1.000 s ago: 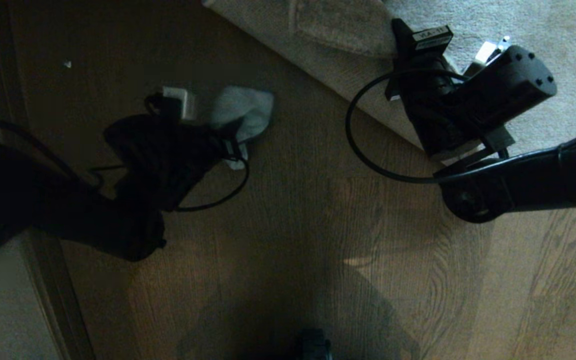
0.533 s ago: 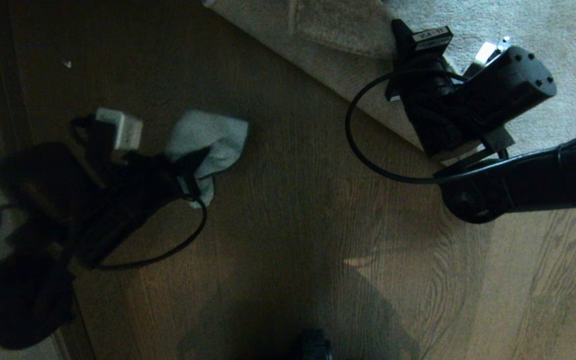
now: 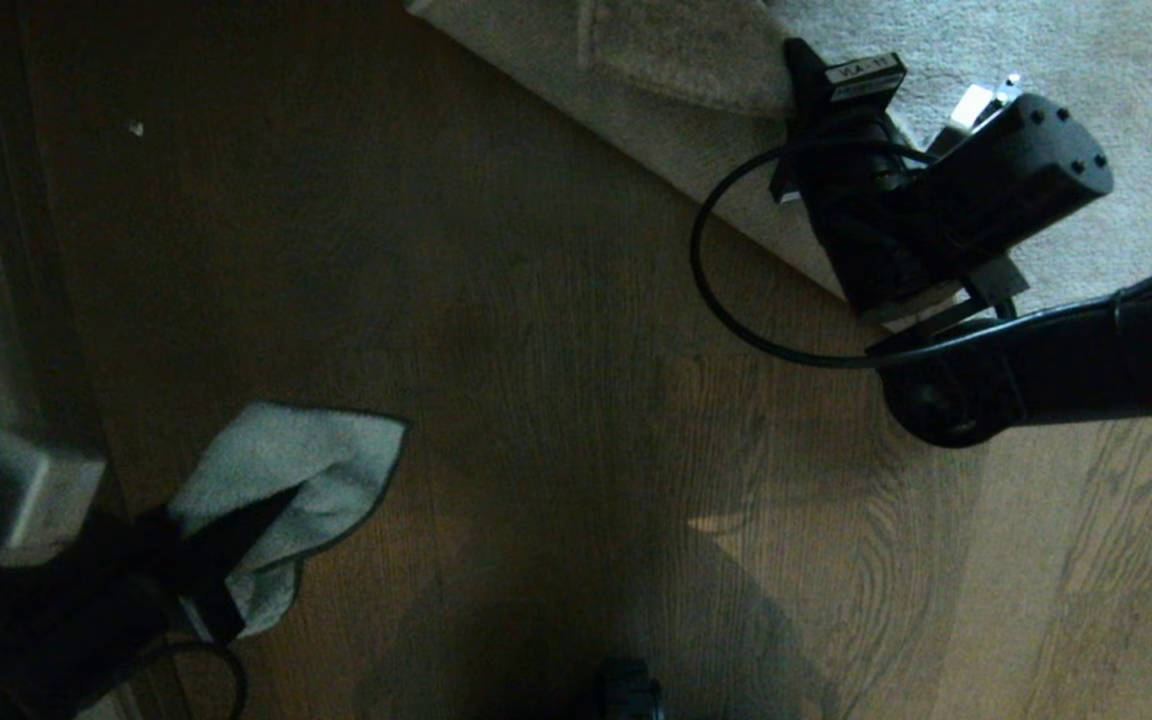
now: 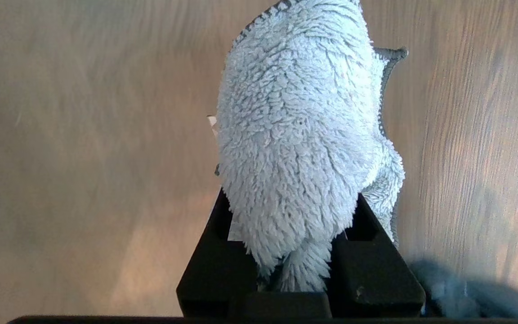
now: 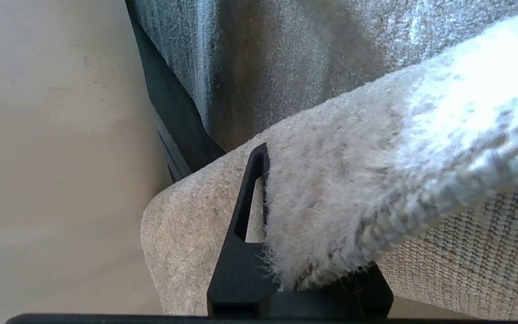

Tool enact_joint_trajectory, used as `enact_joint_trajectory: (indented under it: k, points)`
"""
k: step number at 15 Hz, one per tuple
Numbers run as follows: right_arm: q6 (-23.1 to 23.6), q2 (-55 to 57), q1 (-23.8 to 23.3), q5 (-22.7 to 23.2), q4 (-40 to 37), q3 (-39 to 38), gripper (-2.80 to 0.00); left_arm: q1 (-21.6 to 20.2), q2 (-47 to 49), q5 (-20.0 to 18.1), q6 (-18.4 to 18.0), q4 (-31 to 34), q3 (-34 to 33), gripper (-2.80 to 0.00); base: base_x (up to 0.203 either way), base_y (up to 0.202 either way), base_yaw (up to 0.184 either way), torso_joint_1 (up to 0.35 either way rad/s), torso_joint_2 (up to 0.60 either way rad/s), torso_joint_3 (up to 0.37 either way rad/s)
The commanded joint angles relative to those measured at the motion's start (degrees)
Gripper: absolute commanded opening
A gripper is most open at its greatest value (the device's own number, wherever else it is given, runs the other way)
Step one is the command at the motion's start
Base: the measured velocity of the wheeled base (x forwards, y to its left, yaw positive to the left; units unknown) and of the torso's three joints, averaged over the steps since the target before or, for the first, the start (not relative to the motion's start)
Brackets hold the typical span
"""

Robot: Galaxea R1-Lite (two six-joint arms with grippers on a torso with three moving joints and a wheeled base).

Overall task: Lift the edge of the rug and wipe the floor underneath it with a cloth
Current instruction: Wipe the floor under the carpet with a rag, then lay down the carpet

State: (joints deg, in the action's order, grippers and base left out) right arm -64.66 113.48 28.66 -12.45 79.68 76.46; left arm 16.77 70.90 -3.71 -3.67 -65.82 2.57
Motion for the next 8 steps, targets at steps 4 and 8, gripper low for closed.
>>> enact_joint_trajectory:
  k: [4, 8]
  points:
    - [-0.4, 0.2, 0.0, 0.1, 0.5, -0.1, -2.8, -0.3, -11.8, 0.4, -1.2, 10.2, -2.1, -2.8, 0.0, 0.0, 0.0, 0.0, 0.0, 0.0]
    - [-0.5, 0.2, 0.1, 0.1, 0.5, -0.1, -2.8, -0.3, -21.3, 0.4, -1.2, 19.4, -2.5, -2.8, 0.0, 0.0, 0.0, 0.0, 0.0, 0.0]
